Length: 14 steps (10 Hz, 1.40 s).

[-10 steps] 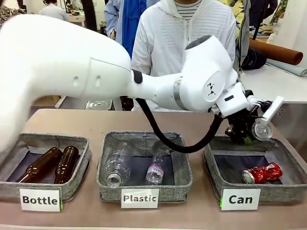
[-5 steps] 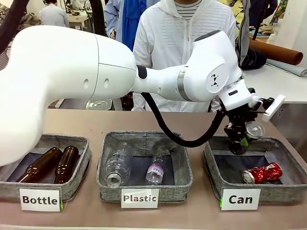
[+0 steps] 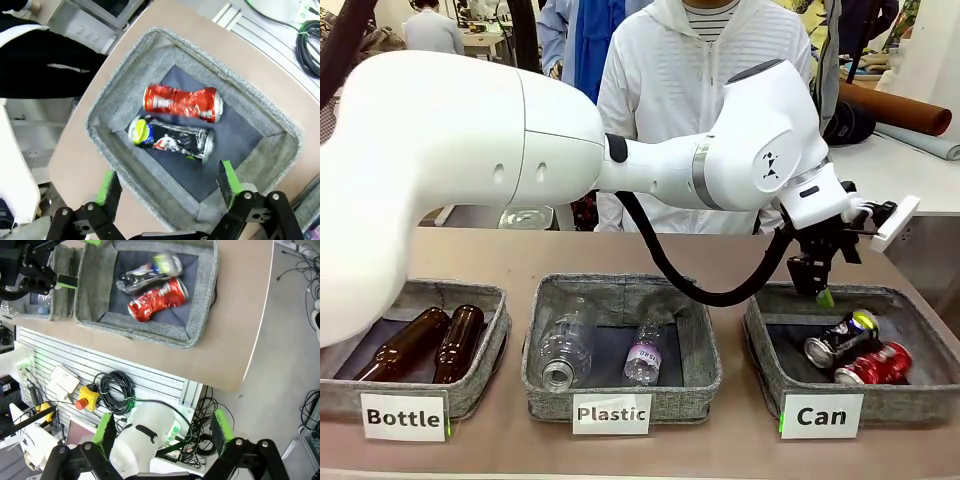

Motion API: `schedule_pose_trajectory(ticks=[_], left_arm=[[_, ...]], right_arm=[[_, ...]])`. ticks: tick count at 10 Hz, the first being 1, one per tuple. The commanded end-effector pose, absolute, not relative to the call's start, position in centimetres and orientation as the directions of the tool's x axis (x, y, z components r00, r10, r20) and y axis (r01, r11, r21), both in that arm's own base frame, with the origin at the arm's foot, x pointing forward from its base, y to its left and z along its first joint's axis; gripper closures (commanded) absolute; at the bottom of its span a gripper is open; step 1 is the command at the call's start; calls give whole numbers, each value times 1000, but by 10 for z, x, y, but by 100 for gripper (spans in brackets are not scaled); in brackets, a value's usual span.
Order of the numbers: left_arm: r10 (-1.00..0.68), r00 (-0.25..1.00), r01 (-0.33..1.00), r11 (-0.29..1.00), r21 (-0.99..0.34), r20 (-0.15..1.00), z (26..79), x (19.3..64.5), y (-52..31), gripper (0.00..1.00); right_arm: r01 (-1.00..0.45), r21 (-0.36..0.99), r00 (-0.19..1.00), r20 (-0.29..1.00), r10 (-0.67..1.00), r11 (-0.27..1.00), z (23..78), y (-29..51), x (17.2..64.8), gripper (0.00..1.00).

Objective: Sort the can waste into the basket.
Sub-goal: Pick up the can waste from the table and place it in the right Fabric basket.

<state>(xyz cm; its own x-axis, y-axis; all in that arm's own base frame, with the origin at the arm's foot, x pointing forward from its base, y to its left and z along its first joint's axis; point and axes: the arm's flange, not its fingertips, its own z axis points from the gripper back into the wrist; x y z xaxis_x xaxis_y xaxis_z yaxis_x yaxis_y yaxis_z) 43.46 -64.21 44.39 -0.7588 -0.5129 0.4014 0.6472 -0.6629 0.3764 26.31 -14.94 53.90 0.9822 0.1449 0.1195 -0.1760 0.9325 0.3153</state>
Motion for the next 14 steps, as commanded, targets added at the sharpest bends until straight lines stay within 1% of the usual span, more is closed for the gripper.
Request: schedule_pose_trajectory(ticks=[1, 2, 3, 4, 5, 6, 7, 8, 9, 10, 11, 12, 13, 14], left_arm=[[-575, -719, 692, -645, 324, 391, 454, 436, -634, 0], [-651, -653, 752, -617, 230, 387, 462, 433, -619, 0], [-695, -605, 789, -590, 173, 388, 476, 427, -591, 0], [-715, -571, 809, -574, 127, 404, 496, 421, -552, 0], [-744, -523, 831, -554, 53, 417, 521, 416, -509, 0], [-781, -448, 870, -493, 10, 434, 551, 409, -455, 0], [-795, -391, 905, -425, 35, 464, 571, 399, -403, 0], [-795, -306, 948, -307, 87, 525, 588, 388, -352, 0], [-782, -191, 981, -169, 94, 593, 600, 386, -299, 0], [-692, -12, 998, 37, 52, 722, 606, 396, -234, 0], [-588, 132, 988, 146, -55, 798, 600, 409, -173, 0], [-477, 302, 947, 246, -205, 825, 578, 423, -114, 0], [-348, 390, 914, 255, -314, 853, 550, 434, -64, 0], [-165, 467, 868, 274, -414, 869, 518, 448, -24, 0]], right_arm=[[-152, 312, 987, 94, 129, 938, 542, -151, 264, 0], [-152, 312, 987, 94, 129, 938, 542, -151, 264, 0], [-176, 315, 982, 119, 145, 933, 539, -149, 263, 0], [-209, 289, 973, 159, 168, 934, 548, -140, 271, 0], [-236, 283, 968, 154, 198, 930, 554, -126, 288, 0], [-294, 275, 954, 146, 262, 915, 561, -99, 313, 0], [-357, 272, 933, 158, 325, 893, 568, -71, 336, 0], [-413, 288, 910, 161, 382, 864, 573, -38, 357, 0], [-476, 321, 880, 186, 438, 819, 577, -3, 374, 0], [-535, 387, 845, 232, 482, 751, 576, 31, 396, 0], [-549, 476, 835, 269, 481, 687, 570, 56, 402, 0], [-521, 608, 849, 292, 441, 599, 566, 70, 404, 0], [-461, 733, 879, 301, 370, 500, 564, 73, 406, 0], [-400, 801, 908, 281, 310, 445, 563, 64, 409, 0]])
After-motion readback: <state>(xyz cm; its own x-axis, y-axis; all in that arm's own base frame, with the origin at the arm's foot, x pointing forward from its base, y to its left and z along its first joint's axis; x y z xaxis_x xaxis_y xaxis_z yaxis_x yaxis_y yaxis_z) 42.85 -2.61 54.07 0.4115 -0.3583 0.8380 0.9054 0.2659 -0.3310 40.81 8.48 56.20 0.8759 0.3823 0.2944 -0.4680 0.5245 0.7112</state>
